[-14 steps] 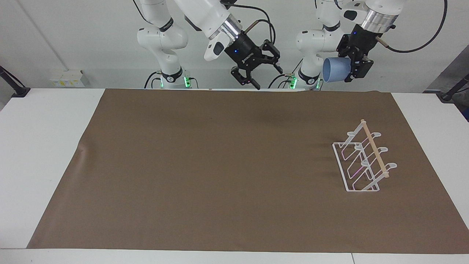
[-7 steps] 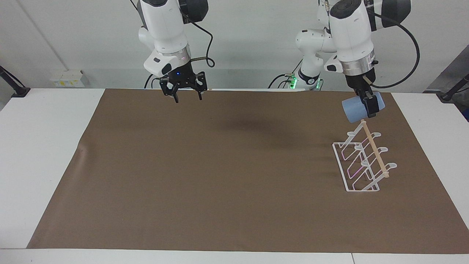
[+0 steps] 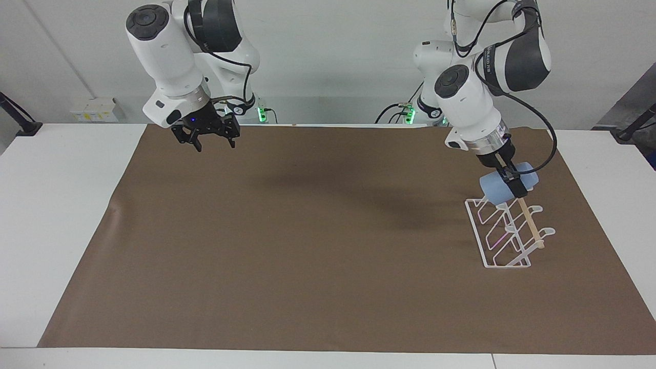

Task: Hang cup on cup holder
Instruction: 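Open the right gripper and withdraw it while the left gripper holds the cup, then lower the blue cup onto the rack hook with the left gripper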

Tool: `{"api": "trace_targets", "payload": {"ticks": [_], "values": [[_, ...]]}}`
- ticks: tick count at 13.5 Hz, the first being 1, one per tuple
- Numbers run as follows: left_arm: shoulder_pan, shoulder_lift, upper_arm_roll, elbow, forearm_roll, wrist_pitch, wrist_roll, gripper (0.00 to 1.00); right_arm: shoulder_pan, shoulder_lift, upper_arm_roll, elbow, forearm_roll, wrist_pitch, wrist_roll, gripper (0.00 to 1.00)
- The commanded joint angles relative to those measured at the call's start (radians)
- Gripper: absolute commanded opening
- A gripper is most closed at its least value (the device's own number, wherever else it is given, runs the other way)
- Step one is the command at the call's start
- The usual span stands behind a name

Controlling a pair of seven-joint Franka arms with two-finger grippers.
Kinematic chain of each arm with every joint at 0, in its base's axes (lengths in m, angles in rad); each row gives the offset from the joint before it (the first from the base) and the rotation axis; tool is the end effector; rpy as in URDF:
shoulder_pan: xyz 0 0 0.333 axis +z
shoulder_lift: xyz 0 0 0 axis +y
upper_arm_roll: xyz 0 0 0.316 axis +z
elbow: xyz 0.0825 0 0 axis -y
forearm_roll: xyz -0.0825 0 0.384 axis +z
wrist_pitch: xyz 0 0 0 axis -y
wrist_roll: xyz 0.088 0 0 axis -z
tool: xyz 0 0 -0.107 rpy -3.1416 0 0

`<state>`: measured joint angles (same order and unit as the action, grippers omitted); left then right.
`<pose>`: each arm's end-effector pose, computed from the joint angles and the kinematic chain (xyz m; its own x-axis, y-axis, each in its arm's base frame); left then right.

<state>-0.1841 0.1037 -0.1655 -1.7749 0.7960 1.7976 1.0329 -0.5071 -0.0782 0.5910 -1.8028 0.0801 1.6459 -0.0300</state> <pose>0.5782 -0.1428 0.5112 0.0590 -0.7601 -0.6471 -0.9685 0.1135 -0.2216 0.5288 0.0615 0.5563 0.9907 0.1019 -0.0906 0.0988 -0.9944 -0.0382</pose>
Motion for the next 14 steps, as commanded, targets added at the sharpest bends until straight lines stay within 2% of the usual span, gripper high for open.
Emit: {"api": "trace_targets", "payload": {"ticks": [1, 6, 10, 12, 14], "values": [[-0.014, 0.024, 0.012, 0.029, 0.020, -0.004, -0.034, 0.00, -0.040, -0.043, 0.009, -0.040, 0.001, 0.028, -0.027, 1.00], [-0.002, 0.083, 0.015, 0.064, 0.074, 0.034, -0.034, 0.00, -0.054, -0.037, 0.006, -0.030, 0.006, 0.026, -0.022, 1.00], [-0.003, 0.123, 0.017, 0.069, 0.208, 0.034, -0.089, 0.00, -0.054, -0.035, 0.006, -0.007, 0.006, 0.028, -0.021, 1.00], [-0.008, 0.161, 0.015, 0.069, 0.317, 0.034, -0.100, 0.00, -0.054, -0.035, 0.006, -0.009, 0.006, 0.028, -0.019, 1.00], [-0.009, 0.166, 0.017, 0.058, 0.362, 0.023, -0.170, 0.00, -0.054, -0.035, 0.006, -0.009, 0.004, 0.029, -0.016, 1.00]]}}
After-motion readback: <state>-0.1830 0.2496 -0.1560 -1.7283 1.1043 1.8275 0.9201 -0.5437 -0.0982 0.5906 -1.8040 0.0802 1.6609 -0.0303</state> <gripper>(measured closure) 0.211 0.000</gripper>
